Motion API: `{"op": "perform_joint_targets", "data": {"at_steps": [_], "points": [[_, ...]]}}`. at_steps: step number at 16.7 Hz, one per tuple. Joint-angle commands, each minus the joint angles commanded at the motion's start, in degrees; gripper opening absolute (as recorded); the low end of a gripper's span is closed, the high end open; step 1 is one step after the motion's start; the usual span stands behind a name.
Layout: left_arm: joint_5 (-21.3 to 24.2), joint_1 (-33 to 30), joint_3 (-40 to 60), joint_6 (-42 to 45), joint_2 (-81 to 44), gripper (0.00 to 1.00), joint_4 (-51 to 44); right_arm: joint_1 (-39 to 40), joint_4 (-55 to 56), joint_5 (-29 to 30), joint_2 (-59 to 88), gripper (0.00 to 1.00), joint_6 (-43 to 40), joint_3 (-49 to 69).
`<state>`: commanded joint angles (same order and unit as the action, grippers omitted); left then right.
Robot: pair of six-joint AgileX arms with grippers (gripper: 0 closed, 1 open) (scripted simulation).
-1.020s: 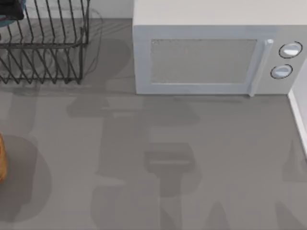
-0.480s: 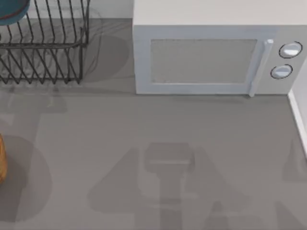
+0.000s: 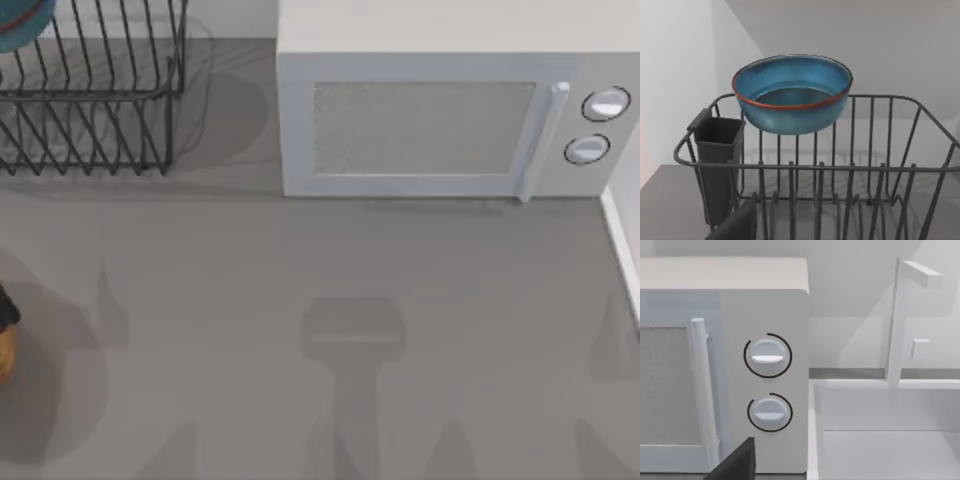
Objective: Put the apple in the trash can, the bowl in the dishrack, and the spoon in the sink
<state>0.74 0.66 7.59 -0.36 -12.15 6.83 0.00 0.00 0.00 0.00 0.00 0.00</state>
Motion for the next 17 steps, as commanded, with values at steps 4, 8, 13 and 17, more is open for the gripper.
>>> {"op": "perform_joint_targets", "data": {"at_steps": [4, 8, 13, 17], "points": [[-0.6, -0.6, -6.5, 0.3, 10.5, 1.0, -5.8, 0.0, 0.0, 0.0, 0.0, 1.0, 0.0, 0.0], [-0.7, -0.7, -7.6, 0.4, 12.1, 1.0, -6.8, 0.0, 0.0, 0.0, 0.0, 1.0, 0.0, 0.0], [-0.7, -0.7, -7.6, 0.4, 12.1, 1.0, -6.8, -0.4, -0.9, 0.0, 1.2, 1.0, -1.7, 1.0], [-0.7, -0.7, -7.6, 0.4, 12.1, 1.0, -6.8, -2.4, -6.7, 0.1, 8.6, 1.0, -12.5, 6.2]]}}
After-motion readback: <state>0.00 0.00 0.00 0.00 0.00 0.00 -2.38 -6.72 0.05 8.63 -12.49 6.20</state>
